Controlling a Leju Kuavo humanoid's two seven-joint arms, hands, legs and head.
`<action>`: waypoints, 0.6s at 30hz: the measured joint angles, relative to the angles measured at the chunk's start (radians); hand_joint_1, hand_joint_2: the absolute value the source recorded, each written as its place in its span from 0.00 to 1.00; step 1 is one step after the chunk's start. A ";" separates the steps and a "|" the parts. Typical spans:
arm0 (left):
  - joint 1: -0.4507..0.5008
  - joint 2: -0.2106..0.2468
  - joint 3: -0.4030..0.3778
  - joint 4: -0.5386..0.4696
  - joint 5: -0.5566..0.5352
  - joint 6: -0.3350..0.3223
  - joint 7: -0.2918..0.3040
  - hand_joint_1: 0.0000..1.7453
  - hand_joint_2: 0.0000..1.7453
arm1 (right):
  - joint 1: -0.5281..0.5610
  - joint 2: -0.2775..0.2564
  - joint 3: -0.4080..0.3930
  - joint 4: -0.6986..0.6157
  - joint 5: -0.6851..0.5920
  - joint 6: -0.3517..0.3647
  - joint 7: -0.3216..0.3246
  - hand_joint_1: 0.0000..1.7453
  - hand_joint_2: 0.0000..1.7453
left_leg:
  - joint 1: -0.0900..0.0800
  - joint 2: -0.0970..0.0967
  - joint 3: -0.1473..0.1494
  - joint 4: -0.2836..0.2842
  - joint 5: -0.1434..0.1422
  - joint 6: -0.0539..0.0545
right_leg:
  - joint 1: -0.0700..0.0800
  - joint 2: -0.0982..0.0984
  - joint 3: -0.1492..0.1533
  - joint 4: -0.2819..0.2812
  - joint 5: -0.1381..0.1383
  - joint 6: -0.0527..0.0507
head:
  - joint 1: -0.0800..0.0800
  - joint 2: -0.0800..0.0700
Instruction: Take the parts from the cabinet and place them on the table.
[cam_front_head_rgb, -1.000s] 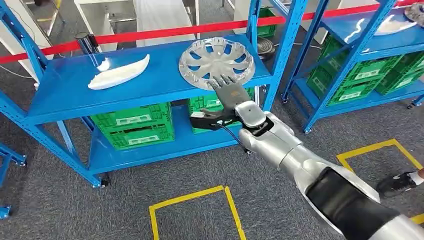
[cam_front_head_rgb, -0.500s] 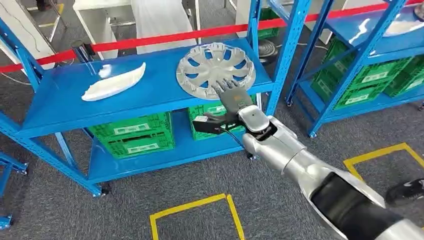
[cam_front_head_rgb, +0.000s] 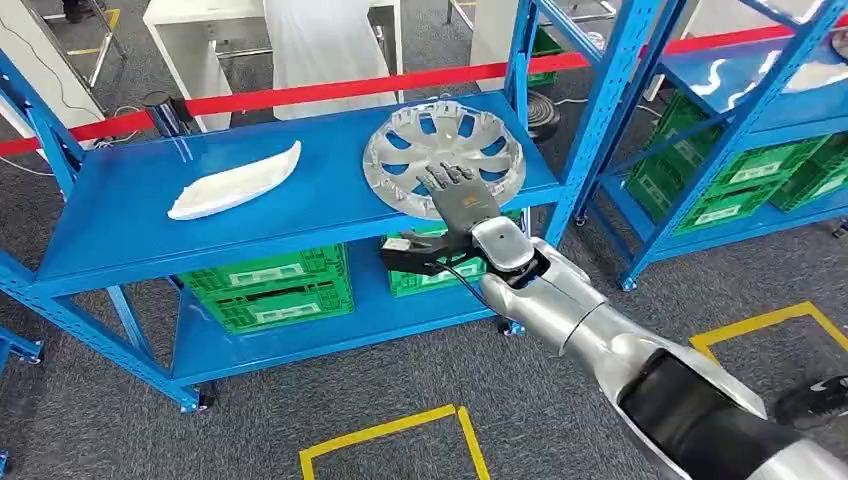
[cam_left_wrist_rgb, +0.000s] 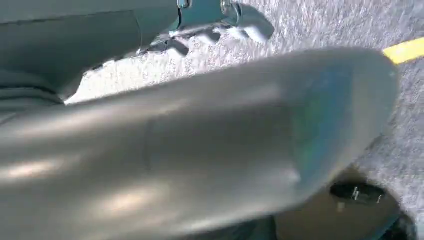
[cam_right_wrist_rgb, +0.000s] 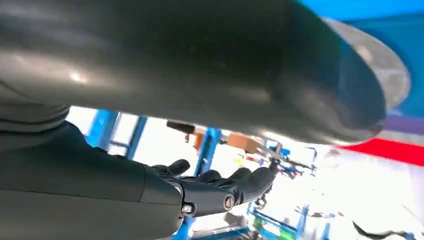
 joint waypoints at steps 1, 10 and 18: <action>0.000 0.001 0.000 0.000 0.000 0.002 0.000 0.00 0.00 | 0.001 -0.003 0.000 -0.001 -0.002 -0.001 0.000 0.00 0.00 | -0.001 0.000 0.003 0.000 -0.005 0.003 | -0.001 0.000 -0.043 0.068 -0.024 0.005 | -0.001 0.000; 0.000 -0.001 0.000 -0.001 -0.006 0.004 0.001 0.00 0.00 | 0.031 -0.026 0.000 -0.014 -0.006 0.000 0.002 0.00 0.00 | -0.005 -0.005 0.053 0.007 -0.065 -0.021 | 0.007 -0.005 -0.078 -0.072 0.060 -0.015 | 0.000 0.000; -0.003 -0.001 0.000 -0.002 -0.011 0.004 0.000 0.00 0.00 | 0.032 -0.029 0.000 -0.024 -0.001 0.006 0.006 0.00 0.00 | 0.003 0.000 -0.101 0.293 -0.167 -0.063 | -0.001 -0.002 -0.024 -0.084 0.075 -0.053 | -0.006 0.000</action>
